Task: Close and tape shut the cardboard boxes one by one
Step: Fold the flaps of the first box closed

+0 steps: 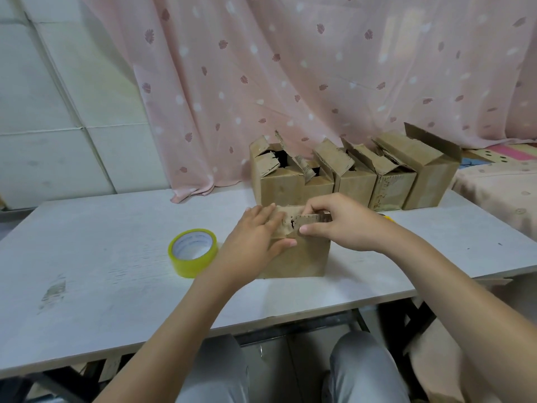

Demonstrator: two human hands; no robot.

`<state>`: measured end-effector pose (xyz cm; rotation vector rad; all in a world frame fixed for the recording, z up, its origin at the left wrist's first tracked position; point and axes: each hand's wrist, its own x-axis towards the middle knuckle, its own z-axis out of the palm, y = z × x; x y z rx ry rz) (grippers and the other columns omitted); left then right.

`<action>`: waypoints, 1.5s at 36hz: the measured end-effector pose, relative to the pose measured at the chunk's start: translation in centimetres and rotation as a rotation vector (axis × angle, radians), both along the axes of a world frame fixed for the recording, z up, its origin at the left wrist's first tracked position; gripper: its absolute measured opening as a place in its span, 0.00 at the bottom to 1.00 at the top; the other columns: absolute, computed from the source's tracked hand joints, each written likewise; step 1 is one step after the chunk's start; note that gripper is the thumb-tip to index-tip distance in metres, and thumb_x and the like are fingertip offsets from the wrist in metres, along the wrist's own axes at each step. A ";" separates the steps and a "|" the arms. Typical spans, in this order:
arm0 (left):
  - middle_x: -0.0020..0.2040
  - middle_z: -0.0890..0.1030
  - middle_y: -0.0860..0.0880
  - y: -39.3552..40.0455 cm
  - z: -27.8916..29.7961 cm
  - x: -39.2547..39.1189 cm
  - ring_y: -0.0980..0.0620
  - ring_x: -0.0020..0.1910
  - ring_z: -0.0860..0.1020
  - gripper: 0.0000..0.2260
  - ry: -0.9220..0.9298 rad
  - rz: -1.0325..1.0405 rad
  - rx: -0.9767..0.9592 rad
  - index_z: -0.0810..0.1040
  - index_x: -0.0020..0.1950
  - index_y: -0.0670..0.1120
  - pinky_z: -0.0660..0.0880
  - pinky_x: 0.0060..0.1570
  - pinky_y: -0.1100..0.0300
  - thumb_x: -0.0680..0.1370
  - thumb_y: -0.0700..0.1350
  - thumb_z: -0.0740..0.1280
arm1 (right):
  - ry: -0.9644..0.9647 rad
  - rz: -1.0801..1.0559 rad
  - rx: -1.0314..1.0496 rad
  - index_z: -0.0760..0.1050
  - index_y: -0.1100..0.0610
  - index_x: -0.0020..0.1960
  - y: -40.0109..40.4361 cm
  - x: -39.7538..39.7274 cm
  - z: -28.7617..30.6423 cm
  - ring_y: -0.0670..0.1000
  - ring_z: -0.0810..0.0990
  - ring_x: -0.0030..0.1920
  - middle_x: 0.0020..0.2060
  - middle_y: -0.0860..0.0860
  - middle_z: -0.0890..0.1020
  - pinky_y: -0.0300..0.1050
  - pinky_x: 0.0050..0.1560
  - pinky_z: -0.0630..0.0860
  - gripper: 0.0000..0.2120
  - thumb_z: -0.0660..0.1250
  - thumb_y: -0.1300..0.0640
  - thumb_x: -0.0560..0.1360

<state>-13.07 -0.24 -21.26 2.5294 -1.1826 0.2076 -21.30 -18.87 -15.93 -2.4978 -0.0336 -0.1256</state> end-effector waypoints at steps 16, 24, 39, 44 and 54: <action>0.65 0.74 0.51 0.0 0.1 -0.5 0.48 0.68 0.67 0.22 0.021 0.027 -0.147 0.71 0.66 0.49 0.62 0.62 0.60 0.77 0.60 0.67 | -0.313 -0.140 -0.120 0.82 0.55 0.56 1.1 -0.2 -2.5 0.47 0.78 0.54 0.52 0.47 0.82 0.38 0.57 0.74 0.10 0.74 0.56 0.75; 0.68 0.75 0.48 -0.1 -1.7 -0.8 0.49 0.70 0.68 0.19 -0.058 -0.011 -0.250 0.72 0.63 0.47 0.49 0.75 0.60 0.79 0.58 0.65 | -0.335 -0.085 -0.292 0.79 0.55 0.67 1.4 -1.7 -4.5 0.51 0.77 0.66 0.65 0.49 0.81 0.50 0.67 0.73 0.19 0.70 0.50 0.78; 0.72 0.71 0.46 -0.6 -2.0 -0.8 0.48 0.74 0.66 0.19 -0.033 0.009 -0.305 0.71 0.64 0.45 0.47 0.76 0.58 0.79 0.55 0.67 | -0.475 -0.115 -0.238 0.84 0.59 0.59 1.2 -1.5 -6.8 0.52 0.80 0.63 0.59 0.52 0.84 0.36 0.66 0.66 0.13 0.71 0.56 0.77; 0.72 0.72 0.46 -0.6 -2.0 -0.7 0.46 0.74 0.66 0.20 -0.031 0.002 -0.279 0.71 0.65 0.44 0.50 0.77 0.53 0.79 0.55 0.66 | -0.490 -0.100 -0.192 0.83 0.59 0.61 1.0 -1.2 -7.6 0.53 0.79 0.65 0.60 0.53 0.83 0.31 0.72 0.58 0.14 0.70 0.56 0.77; 0.70 0.76 0.47 0.0 -2.4 -0.3 0.49 0.73 0.68 0.26 -0.098 -0.070 -0.253 0.76 0.69 0.42 0.52 0.77 0.52 0.80 0.59 0.62 | -0.498 -0.056 -0.118 0.79 0.58 0.66 0.7 -1.6 -7.6 0.45 0.70 0.70 0.65 0.52 0.79 0.32 0.75 0.55 0.19 0.70 0.54 0.77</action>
